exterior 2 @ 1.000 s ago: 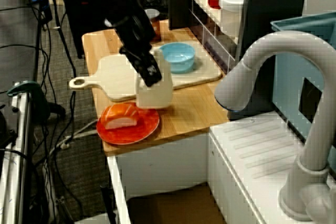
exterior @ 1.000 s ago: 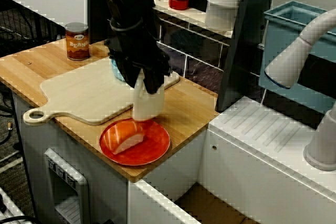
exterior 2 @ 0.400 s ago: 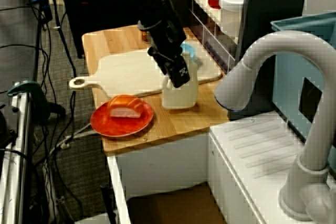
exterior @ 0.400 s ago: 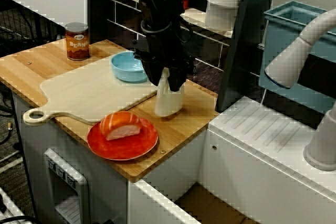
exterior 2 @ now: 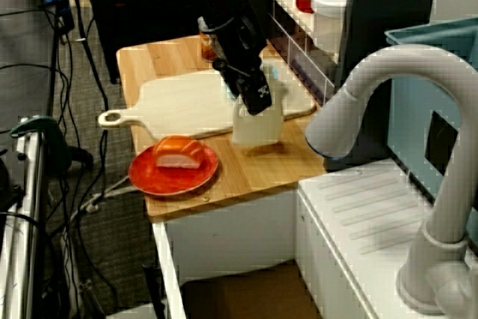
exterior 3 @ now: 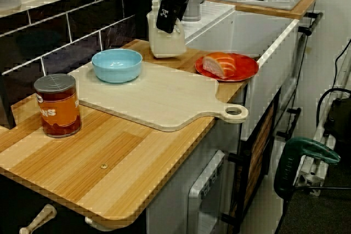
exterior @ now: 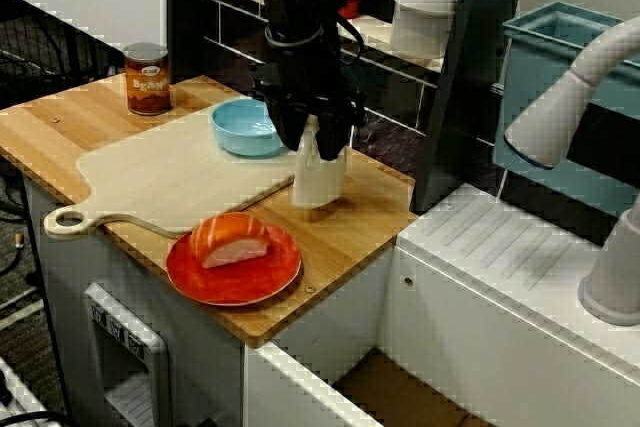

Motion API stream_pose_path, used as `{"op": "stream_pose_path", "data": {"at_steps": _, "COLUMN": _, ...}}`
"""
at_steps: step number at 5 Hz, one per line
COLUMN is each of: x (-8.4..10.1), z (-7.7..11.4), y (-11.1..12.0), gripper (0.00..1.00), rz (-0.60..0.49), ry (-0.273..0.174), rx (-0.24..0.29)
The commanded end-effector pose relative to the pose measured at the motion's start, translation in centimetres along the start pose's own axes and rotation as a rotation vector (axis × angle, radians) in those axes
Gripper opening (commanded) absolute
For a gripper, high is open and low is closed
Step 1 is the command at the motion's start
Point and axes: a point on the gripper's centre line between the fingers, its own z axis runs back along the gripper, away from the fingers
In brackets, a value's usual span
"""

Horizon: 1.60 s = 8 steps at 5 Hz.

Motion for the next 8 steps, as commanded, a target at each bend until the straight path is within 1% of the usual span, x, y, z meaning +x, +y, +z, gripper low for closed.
{"op": "stream_pose_path", "data": {"at_steps": 1, "x": -0.2, "z": 0.1, "y": 1.0, "gripper": 0.0, "rz": 0.003, "ry": -0.037, "rx": -0.004}}
{"op": "stream_pose_path", "data": {"at_steps": 2, "x": -1.5, "z": -0.1, "y": 1.1, "gripper": 0.0, "rz": -0.009, "ry": -0.037, "rx": -0.001}}
{"op": "stream_pose_path", "data": {"at_steps": 3, "x": -1.9, "z": 0.0, "y": 1.2, "gripper": 1.0, "rz": -0.013, "ry": -0.034, "rx": 0.006}}
{"op": "stream_pose_path", "data": {"at_steps": 5, "x": -1.5, "z": 0.2, "y": 1.6, "gripper": 1.0, "rz": 0.006, "ry": 0.0, "rx": -0.011}}
{"op": "stream_pose_path", "data": {"at_steps": 8, "x": -0.9, "z": 1.2, "y": 2.2, "gripper": 1.0, "rz": 0.042, "ry": 0.016, "rx": -0.02}}
